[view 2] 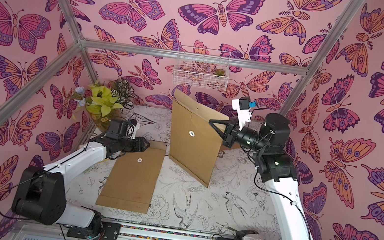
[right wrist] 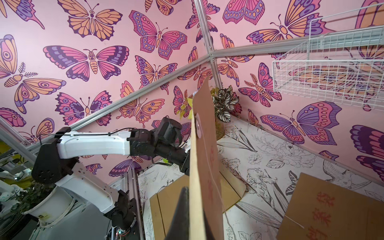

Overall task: Open the file bag
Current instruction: Place the file bag at the file bag.

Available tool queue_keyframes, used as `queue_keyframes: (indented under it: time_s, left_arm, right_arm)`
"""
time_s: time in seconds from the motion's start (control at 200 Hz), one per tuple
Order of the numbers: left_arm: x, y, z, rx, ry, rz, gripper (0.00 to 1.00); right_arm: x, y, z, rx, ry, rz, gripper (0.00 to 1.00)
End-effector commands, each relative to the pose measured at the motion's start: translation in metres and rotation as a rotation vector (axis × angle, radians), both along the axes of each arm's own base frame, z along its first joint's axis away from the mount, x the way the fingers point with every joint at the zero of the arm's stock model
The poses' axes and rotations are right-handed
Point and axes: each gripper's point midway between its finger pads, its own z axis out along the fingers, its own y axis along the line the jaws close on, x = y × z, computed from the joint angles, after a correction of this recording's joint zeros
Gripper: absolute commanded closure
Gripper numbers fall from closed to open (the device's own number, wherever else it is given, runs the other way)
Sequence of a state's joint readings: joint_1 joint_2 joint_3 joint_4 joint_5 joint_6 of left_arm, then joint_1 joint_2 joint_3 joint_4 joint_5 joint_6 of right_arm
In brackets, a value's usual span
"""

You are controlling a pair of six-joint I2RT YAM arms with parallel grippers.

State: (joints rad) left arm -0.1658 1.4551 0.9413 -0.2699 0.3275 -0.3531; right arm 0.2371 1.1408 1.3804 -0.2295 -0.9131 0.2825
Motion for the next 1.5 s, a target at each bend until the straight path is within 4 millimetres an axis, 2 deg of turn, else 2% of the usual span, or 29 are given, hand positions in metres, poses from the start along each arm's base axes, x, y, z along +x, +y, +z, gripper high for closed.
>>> queue_keyframes:
  time_s: [0.0, 0.135, 0.28, 0.396, 0.546, 0.611, 0.676, 0.711, 0.791, 0.921, 1.021, 1.051, 1.061, 1.077, 1.142, 1.267, 1.492]
  left_arm:
    - [0.009, 0.005, -0.017, 0.001, 0.035, 0.017, 0.54]
    - [0.016, 0.009, -0.044, 0.020, 0.113, 0.029, 0.69]
    - [0.024, 0.015, -0.066, 0.067, 0.164, 0.039, 0.77]
    - [0.029, 0.020, -0.082, 0.109, 0.210, 0.049, 0.83]
    - [0.035, 0.025, -0.093, 0.142, 0.244, 0.060, 0.92]
    - [0.036, 0.027, -0.097, 0.156, 0.257, 0.065, 0.95]
    - [0.037, 0.028, -0.102, 0.168, 0.273, 0.068, 0.99]
    - [0.038, 0.029, -0.103, 0.172, 0.281, 0.069, 0.99]
    - [0.038, 0.029, -0.108, 0.177, 0.296, 0.069, 0.99]
    - [0.037, 0.029, -0.115, 0.180, 0.315, 0.069, 0.99]
    - [0.037, 0.029, -0.117, 0.181, 0.322, 0.065, 0.99]
    - [0.036, 0.029, -0.117, 0.180, 0.324, 0.065, 0.99]
    - [0.036, 0.029, -0.118, 0.179, 0.326, 0.064, 0.99]
    - [0.035, 0.029, -0.118, 0.181, 0.328, 0.063, 0.99]
    - [0.036, 0.029, -0.119, 0.182, 0.328, 0.062, 0.99]
    - [0.035, 0.030, -0.121, 0.187, 0.336, 0.061, 0.99]
    - [0.037, 0.029, -0.126, 0.190, 0.348, 0.056, 0.99]
  right_arm:
    - [-0.007, 0.006, -0.001, -0.011, -0.014, 0.032, 1.00]
    - [-0.015, 0.016, -0.005, -0.023, -0.002, 0.077, 1.00]
    - [-0.032, 0.031, -0.007, -0.029, -0.001, 0.163, 1.00]
    - [-0.056, 0.049, -0.007, -0.030, 0.001, 0.280, 1.00]
    - [-0.100, 0.068, 0.002, 0.013, -0.014, 0.463, 1.00]
    - [-0.106, 0.070, 0.009, 0.058, -0.031, 0.481, 1.00]
    - [-0.091, 0.071, 0.004, 0.076, -0.010, 0.400, 1.00]
    - [-0.075, 0.072, -0.009, 0.052, 0.027, 0.323, 1.00]
    - [-0.028, 0.074, -0.056, -0.021, 0.171, 0.165, 1.00]
    - [0.036, 0.078, -0.138, -0.052, 0.428, 0.082, 1.00]
    - [0.065, 0.083, -0.194, -0.101, 0.571, 0.080, 1.00]
    - [0.070, 0.084, -0.202, -0.104, 0.596, 0.079, 1.00]
    - [0.075, 0.085, -0.214, -0.113, 0.625, 0.076, 1.00]
    - [0.078, 0.086, -0.222, -0.117, 0.642, 0.074, 1.00]
    - [0.090, 0.088, -0.247, -0.138, 0.685, 0.061, 1.00]
    - [0.105, 0.089, -0.276, -0.172, 0.737, 0.047, 1.00]
    - [0.130, 0.088, -0.305, -0.223, 0.775, -0.017, 1.00]
